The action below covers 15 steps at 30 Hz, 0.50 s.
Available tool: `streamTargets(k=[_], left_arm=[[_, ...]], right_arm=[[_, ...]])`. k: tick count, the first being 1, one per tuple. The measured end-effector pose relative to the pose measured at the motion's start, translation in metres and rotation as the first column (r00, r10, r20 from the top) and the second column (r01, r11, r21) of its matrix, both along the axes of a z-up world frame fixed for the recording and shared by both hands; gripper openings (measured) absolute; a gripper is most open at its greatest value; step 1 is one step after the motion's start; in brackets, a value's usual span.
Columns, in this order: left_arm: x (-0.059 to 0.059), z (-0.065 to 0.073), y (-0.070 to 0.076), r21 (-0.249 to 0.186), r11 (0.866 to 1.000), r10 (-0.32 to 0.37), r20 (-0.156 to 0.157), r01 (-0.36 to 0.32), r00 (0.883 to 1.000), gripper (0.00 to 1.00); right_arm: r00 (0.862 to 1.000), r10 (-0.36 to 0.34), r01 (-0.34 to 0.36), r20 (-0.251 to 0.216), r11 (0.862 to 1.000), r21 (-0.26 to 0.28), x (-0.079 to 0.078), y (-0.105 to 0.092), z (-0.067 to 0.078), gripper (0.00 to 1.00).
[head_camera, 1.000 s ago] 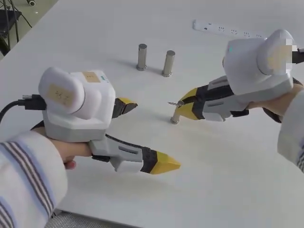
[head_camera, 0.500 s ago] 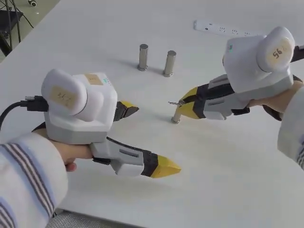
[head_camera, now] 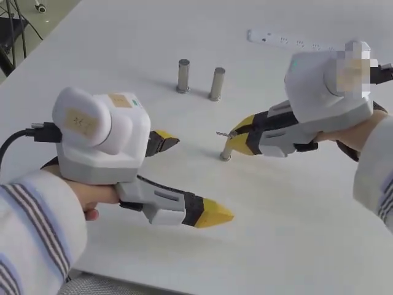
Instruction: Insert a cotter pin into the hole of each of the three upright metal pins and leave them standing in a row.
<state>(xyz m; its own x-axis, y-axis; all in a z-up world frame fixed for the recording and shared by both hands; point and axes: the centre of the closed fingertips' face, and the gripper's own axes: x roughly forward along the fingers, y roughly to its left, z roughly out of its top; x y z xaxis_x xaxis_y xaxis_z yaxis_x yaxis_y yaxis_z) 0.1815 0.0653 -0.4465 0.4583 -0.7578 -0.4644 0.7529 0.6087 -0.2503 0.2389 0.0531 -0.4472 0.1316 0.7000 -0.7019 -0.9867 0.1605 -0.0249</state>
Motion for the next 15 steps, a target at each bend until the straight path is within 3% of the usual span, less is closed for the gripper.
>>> streamTargets(k=[7,15], left_arm=[[0.001,0.003,0.000,-0.009,1.000,0.013,0.002,-0.013,1.000,0.94],[-0.002,0.007,-0.001,-0.013,1.000,0.009,0.011,-0.009,1.000,0.94]], right_arm=[[1.000,-0.017,0.017,0.016,1.000,-0.022,0.001,-0.002,-0.001,0.05],[0.998,-0.057,0.057,0.013,0.998,0.023,-0.004,-0.006,0.012,0.11]])
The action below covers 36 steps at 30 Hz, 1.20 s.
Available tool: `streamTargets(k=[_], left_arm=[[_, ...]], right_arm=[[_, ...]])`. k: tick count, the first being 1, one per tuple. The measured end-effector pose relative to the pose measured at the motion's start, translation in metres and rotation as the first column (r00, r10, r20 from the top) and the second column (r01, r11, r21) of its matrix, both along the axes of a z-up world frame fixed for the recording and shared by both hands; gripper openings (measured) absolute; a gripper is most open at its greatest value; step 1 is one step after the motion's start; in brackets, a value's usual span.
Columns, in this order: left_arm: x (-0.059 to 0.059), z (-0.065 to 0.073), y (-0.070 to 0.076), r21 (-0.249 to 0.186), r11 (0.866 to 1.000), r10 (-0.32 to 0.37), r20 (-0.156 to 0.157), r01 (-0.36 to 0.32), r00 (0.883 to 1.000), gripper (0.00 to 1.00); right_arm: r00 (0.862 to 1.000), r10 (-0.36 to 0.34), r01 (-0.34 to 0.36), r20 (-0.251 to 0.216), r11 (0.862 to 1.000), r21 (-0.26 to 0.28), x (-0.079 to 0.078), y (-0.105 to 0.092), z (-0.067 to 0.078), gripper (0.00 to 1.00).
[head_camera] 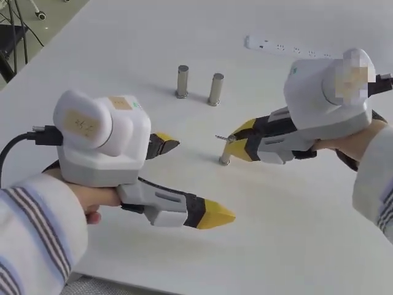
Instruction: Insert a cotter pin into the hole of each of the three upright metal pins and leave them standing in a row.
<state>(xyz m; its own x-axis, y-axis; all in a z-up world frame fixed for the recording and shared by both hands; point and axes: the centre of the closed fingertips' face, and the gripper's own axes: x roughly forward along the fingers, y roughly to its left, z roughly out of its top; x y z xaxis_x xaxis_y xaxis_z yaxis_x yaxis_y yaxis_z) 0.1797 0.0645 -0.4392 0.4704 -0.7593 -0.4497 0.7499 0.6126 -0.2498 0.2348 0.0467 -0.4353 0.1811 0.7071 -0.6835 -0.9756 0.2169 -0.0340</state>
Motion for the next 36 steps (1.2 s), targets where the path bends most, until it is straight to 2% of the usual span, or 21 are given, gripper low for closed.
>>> streamTargets(k=[3,6,8,11,13,16,20,22,23,26,27,30,33,36], left_arm=[[0.001,0.004,0.001,-0.006,1.000,0.004,0.005,-0.004,1.000,0.94],[0.002,0.010,0.003,-0.022,1.000,0.012,0.012,-0.012,1.000,0.94],[0.002,0.014,0.004,-0.034,0.999,0.020,0.016,-0.019,1.000,0.94],[0.004,0.018,0.007,-0.043,0.999,0.031,0.022,-0.030,0.999,0.94],[0.005,0.021,0.009,-0.053,0.998,0.044,0.025,-0.043,0.999,0.94],[0.006,0.027,0.012,-0.071,0.996,0.060,0.029,-0.058,0.998,0.94],[0.006,0.032,0.016,-0.090,0.993,0.074,0.030,-0.071,0.997,0.94],[0.006,0.033,0.019,-0.092,0.993,0.079,0.029,-0.076,0.996,0.94],[0.006,0.033,0.020,-0.092,0.993,0.080,0.028,-0.077,0.996,0.94],[0.005,0.034,0.023,-0.087,0.993,0.086,0.025,-0.083,0.996,0.94],[0.005,0.034,0.024,-0.086,0.993,0.088,0.025,-0.085,0.996,0.94],[0.005,0.036,0.027,-0.090,0.992,0.093,0.029,-0.090,0.995,0.94],[0.006,0.037,0.029,-0.097,0.991,0.093,0.026,-0.090,0.995,0.94],[0.008,0.036,0.033,-0.094,0.991,0.097,0.022,-0.094,0.995,0.94]], right_arm=[[1.000,-0.025,0.025,-0.003,0.999,0.032,-0.003,-0.005,0.008,0.17],[0.999,-0.054,0.053,0.007,0.996,0.073,-0.007,-0.012,0.018,0.26],[0.998,-0.065,0.065,0.002,0.994,0.087,-0.011,-0.017,0.022,0.34],[0.992,-0.125,0.122,0.017,0.985,0.120,-0.012,-0.026,0.029,0.47],[0.989,-0.151,0.149,0.006,0.980,0.134,-0.016,-0.031,0.032,0.56],[0.981,-0.195,0.192,-0.003,0.967,0.164,-0.021,-0.039,0.037,0.58],[0.966,-0.255,0.256,-0.030,0.944,0.209,-0.028,-0.051,0.043,0.64],[0.952,-0.305,0.305,-0.035,0.926,0.223,-0.028,-0.059,0.044,0.70],[0.947,-0.319,0.318,-0.036,0.921,0.224,-0.029,-0.062,0.044,0.74],[0.927,-0.375,0.367,-0.001,0.906,0.208,-0.027,-0.077,0.041,0.86],[0.926,-0.377,0.371,-0.008,0.906,0.205,-0.028,-0.080,0.040,0.88],[0.910,-0.412,0.410,-0.038,0.885,0.220,-0.030,-0.089,0.039,0.90],[0.905,-0.420,0.424,-0.068,0.878,0.223,-0.034,-0.093,0.039,0.94],[0.901,-0.428,0.434,-0.077,0.871,0.230,-0.036,-0.097,0.039,0.98]])
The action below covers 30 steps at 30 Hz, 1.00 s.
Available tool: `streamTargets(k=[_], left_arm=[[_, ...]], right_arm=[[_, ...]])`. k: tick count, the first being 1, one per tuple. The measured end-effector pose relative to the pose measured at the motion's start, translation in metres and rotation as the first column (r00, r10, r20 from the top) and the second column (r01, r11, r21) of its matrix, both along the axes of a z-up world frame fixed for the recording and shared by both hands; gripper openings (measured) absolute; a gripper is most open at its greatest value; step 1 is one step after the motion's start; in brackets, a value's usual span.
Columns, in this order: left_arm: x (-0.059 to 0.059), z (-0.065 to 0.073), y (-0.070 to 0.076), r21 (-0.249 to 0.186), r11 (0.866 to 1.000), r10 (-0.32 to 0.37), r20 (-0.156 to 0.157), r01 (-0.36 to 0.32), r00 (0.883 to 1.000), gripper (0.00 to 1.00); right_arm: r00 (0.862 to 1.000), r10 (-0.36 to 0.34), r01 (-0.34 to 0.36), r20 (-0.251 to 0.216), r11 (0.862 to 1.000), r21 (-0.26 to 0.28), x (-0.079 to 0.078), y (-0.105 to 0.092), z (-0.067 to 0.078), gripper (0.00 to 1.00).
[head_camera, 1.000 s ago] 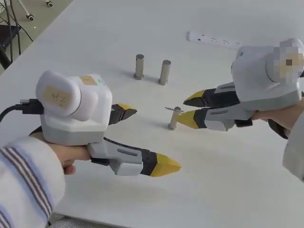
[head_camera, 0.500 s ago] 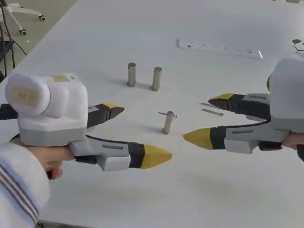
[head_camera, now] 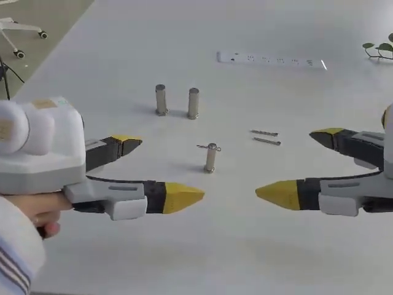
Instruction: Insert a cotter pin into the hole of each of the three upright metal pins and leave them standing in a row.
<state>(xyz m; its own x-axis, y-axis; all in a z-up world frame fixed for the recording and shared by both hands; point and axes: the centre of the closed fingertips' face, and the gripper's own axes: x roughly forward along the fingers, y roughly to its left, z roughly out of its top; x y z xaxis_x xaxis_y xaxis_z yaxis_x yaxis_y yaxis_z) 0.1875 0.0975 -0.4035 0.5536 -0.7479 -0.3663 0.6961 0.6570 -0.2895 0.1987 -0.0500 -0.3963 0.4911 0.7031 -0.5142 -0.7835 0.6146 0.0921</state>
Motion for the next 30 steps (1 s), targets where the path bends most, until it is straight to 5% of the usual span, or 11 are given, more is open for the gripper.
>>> streamTargets(k=[5,16,30], left_arm=[[0.004,0.001,0.008,0.008,1.000,0.020,-0.004,-0.020,1.000,0.94],[0.017,0.001,0.015,0.021,0.999,0.039,-0.003,-0.039,0.999,0.94],[0.081,0.014,0.042,0.081,0.988,0.120,0.099,-0.129,0.988,0.88]], right_arm=[[0.995,-0.101,0.101,0.009,0.995,-0.020,0.009,-0.017,-0.005,0.98],[0.994,-0.107,0.108,-0.025,0.994,0.024,-0.001,-0.016,-0.007,0.98],[0.992,-0.119,0.120,-0.028,0.993,0.012,-0.004,-0.013,-0.004,0.98]])
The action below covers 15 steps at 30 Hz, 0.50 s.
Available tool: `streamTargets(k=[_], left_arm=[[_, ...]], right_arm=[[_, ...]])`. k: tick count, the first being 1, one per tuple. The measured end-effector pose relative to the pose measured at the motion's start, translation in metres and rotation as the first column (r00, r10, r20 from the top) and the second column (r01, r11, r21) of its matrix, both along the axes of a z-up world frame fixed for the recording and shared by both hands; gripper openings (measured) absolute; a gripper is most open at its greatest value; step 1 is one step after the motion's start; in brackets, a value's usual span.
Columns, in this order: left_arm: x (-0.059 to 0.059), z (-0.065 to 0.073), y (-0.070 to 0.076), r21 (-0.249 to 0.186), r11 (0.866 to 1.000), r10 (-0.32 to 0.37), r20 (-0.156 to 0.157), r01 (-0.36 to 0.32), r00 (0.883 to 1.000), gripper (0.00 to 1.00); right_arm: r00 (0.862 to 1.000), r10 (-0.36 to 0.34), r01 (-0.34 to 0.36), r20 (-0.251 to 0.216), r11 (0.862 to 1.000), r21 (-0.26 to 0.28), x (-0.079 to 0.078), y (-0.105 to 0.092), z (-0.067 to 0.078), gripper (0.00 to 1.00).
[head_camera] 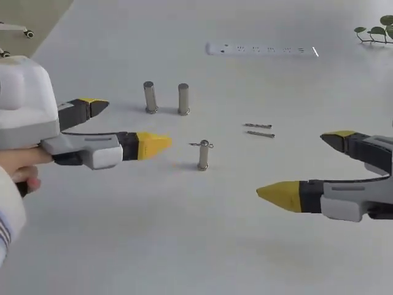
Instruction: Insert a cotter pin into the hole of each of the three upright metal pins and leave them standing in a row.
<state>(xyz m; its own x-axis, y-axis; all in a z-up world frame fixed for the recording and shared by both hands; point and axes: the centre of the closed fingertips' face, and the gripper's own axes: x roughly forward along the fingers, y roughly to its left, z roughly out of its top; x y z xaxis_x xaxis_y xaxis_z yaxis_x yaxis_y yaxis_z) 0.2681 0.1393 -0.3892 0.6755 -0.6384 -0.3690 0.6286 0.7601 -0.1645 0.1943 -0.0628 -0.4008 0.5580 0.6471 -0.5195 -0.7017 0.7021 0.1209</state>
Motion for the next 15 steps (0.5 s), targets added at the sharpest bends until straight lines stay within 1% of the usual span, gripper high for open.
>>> streamTargets(k=[2,3,4,6,7,8,9,10,12,14,15], left_arm=[[0.012,-0.003,0.005,0.018,1.000,0.009,-0.003,-0.009,1.000,0.86],[0.017,-0.004,0.007,0.030,0.999,0.012,0.001,-0.012,1.000,0.85],[0.023,-0.005,0.011,0.054,0.998,0.020,0.007,-0.021,1.000,0.84],[0.033,-0.007,0.015,0.074,0.997,0.032,0.017,-0.033,0.999,0.81],[0.040,-0.009,0.018,0.079,0.996,0.042,0.025,-0.044,0.999,0.79],[0.045,-0.010,0.020,0.066,0.997,0.048,0.023,-0.050,0.999,0.78],[0.045,-0.010,0.018,0.043,0.997,0.059,0.006,-0.060,0.998,0.77],[0.048,-0.012,0.018,0.039,0.997,0.060,0.006,-0.060,0.998,0.76],[0.056,-0.019,0.018,0.041,0.997,0.063,0.001,-0.063,0.998,0.74],[0.062,-0.026,0.019,0.069,0.996,0.062,-0.009,-0.062,0.998,0.72],[0.065,-0.028,0.019,0.071,0.995,0.066,-0.011,-0.065,0.998,0.71]], right_arm=[[1.000,0.004,-0.004,-0.008,1.000,-0.002,-0.003,0.001,-0.001,0.98],[1.000,0.006,-0.006,-0.010,1.000,-0.004,-0.004,0.001,-0.002,0.98],[1.000,0.006,-0.006,-0.010,1.000,-0.005,-0.004,0.001,-0.002,0.98],[1.000,0.004,-0.004,-0.016,1.000,-0.007,-0.005,0.001,-0.003,0.98],[1.000,0.001,-0.001,-0.016,1.000,-0.007,-0.006,0.001,-0.003,0.98],[1.000,0.001,-0.001,-0.015,1.000,-0.007,-0.006,0.001,-0.004,0.98],[1.000,0.001,-0.001,-0.019,1.000,-0.011,-0.006,0.001,-0.005,0.98],[1.000,0.001,-0.001,-0.021,1.000,-0.016,-0.007,0.001,-0.006,0.98],[1.000,0.004,-0.005,-0.026,1.000,-0.023,-0.007,0.000,-0.007,0.98],[1.000,0.001,-0.001,-0.031,1.000,-0.024,-0.008,0.000,-0.007,0.98],[1.000,-0.001,0.001,-0.031,1.000,-0.022,-0.008,0.000,-0.007,0.98]])
